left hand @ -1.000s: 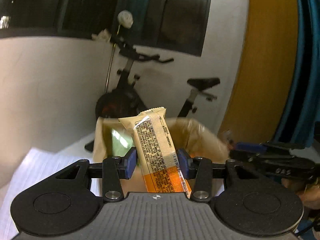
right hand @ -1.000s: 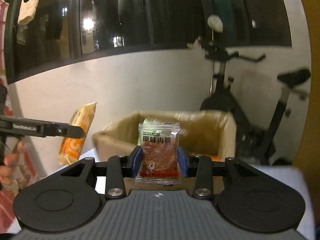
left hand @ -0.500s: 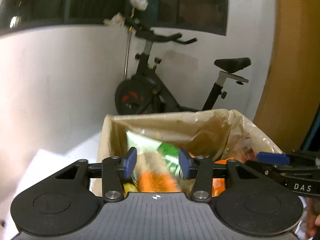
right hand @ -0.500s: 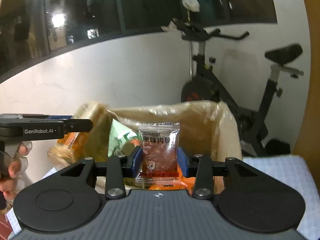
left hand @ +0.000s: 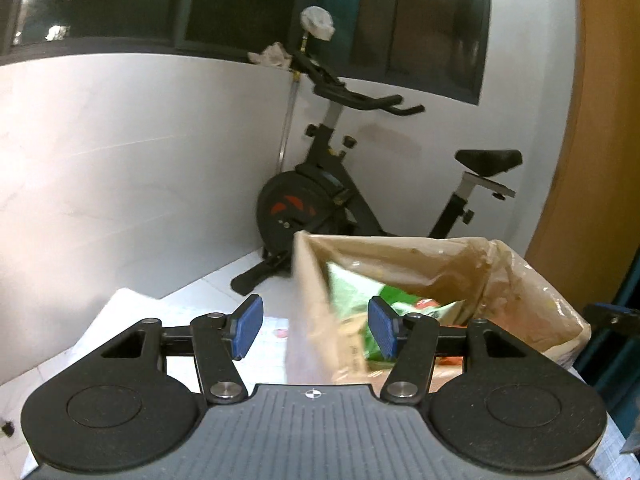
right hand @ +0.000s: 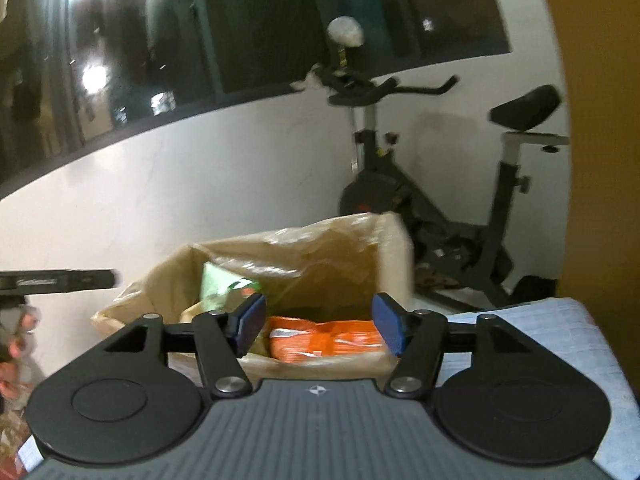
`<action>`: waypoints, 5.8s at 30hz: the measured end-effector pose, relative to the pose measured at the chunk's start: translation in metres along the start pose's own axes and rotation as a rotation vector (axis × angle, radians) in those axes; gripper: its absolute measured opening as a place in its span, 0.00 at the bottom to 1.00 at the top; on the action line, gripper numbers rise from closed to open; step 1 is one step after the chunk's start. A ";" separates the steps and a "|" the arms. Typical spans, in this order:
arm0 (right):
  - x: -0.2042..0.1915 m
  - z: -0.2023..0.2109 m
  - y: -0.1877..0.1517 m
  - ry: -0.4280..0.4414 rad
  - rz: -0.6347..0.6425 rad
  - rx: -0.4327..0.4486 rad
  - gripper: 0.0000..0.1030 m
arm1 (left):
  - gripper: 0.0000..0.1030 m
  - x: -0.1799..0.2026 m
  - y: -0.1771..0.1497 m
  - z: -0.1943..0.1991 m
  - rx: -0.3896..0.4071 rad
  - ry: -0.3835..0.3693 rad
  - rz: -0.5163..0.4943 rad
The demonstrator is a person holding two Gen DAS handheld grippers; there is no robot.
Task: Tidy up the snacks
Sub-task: 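Lift both snacks over the lined box and open both tools inside, then lower both tools back to the snacks beside the box, then grasp the cracker packet with the left tool while the right tool grasps the wrapped bread loaf, then lift the cracker packet and bread loaf over the box and release both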
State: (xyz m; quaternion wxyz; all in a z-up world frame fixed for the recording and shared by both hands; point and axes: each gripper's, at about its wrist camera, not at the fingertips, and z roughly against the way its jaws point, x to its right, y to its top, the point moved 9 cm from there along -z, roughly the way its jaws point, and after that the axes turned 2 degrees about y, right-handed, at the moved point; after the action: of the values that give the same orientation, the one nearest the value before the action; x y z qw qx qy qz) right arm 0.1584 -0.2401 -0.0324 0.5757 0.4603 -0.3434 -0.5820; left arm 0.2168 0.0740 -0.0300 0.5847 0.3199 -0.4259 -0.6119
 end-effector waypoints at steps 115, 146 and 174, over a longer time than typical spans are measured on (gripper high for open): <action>0.002 -0.021 -0.205 -0.076 -0.027 -0.417 0.73 | 0.70 0.014 -0.220 -0.050 -0.463 -0.336 -0.092; 0.000 -0.020 -0.206 -0.070 -0.020 -0.404 0.73 | 0.58 0.012 -0.237 0.008 -0.339 -0.128 -0.016; -0.008 0.081 -0.029 0.037 -0.038 0.082 0.70 | 0.58 0.059 -0.019 0.085 0.178 -0.198 -0.023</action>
State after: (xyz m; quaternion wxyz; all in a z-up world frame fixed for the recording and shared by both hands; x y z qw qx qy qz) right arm 0.0722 -0.2398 -0.0308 0.5515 0.5008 -0.3474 -0.5695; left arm 0.1259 0.0272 -0.0034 0.5019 0.3131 -0.5304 -0.6072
